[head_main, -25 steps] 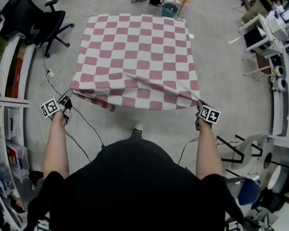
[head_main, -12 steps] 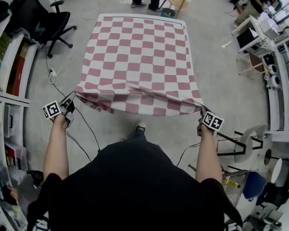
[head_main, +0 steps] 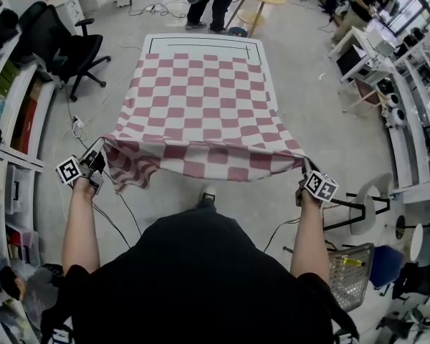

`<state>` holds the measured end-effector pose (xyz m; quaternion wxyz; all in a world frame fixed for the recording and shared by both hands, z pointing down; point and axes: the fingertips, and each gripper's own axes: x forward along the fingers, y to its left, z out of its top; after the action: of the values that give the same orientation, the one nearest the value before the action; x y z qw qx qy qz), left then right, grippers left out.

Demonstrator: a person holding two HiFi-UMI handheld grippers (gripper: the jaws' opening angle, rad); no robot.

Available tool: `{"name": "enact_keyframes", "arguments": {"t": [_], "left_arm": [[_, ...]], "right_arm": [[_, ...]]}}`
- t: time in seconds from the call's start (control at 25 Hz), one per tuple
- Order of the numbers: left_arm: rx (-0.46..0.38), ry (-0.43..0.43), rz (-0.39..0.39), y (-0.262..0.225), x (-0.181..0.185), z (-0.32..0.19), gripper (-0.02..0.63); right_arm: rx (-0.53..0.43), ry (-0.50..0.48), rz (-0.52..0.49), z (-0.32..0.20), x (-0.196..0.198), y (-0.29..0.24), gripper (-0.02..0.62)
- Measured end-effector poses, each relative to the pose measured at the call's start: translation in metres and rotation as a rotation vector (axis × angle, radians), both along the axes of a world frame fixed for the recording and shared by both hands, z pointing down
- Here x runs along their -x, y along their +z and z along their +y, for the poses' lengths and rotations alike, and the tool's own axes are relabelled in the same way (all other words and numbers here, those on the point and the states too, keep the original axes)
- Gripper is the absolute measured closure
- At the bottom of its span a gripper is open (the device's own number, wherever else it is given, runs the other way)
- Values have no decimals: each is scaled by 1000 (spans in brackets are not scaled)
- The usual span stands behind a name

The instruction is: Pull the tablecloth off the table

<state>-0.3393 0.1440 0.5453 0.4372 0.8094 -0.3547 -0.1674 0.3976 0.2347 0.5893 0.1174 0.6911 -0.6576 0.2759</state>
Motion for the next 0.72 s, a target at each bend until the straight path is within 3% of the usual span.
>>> {"name": "enact_keyframes", "arguments": {"t": [0.2,0.4,0.72], "left_arm": [[-107,12,12,-40,-10,62,584],[-182,59,0,-89,-28,42,584],[-255,78,-4,-137,-51,55,584]], "right_arm": [[-100,8,39,68,-11,-47,568],[-187,18,43,49,-9,-99,568],[-311,-49,59,50,11,-167,568]]}}
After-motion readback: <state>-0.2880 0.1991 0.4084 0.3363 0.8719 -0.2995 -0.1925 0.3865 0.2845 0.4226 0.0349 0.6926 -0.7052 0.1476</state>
